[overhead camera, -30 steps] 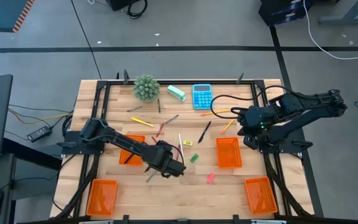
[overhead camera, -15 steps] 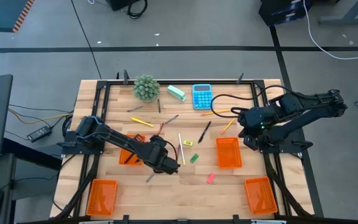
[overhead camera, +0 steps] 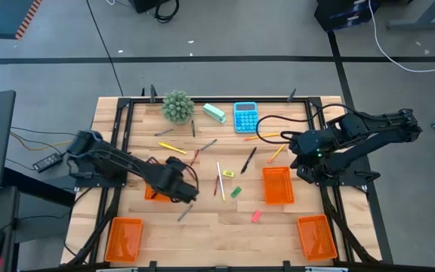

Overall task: Sort crayons/erasers/pens/pencils in bins
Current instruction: Put the bottom black pen into the top left orange basket

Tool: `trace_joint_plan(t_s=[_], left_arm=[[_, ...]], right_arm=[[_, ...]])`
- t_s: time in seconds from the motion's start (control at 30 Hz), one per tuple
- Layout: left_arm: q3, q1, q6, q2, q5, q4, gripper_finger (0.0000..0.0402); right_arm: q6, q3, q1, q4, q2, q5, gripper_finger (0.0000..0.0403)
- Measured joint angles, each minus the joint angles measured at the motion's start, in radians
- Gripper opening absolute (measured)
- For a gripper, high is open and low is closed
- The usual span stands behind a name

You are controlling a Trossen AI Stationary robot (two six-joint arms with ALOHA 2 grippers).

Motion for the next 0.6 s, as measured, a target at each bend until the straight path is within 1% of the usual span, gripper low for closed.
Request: trace_joint_plan(t_s=[0.13,0.2,0.3,0.43,0.6], left_arm=[[-0.103,0.000,-0.077,-0.081,0.001,0.101,0.0046],[-0.145,-0.001,-0.129,-0.092,0.001,0.161,0.0049],[-0.198,-0.009,-0.169,-0.093,0.003,0.215,0.0059],[-0.240,-0.020,-0.189,-0.093,0.017,0.232,0.0063],[-0.261,-0.021,-0.183,-0.093,0.008,0.234,0.0050]], right_arm=[[0.000,0.000,0.000,0.000,0.000,0.010,0.0006],[0.005,0.000,0.000,0.000,0.000,0.028,0.0006],[0.028,0.000,0.000,0.000,0.000,0.041,0.0006],[0.044,0.000,0.000,0.000,0.000,0.041,0.0006],[0.059,0.000,0.000,0.000,0.000,0.041,0.0006]])
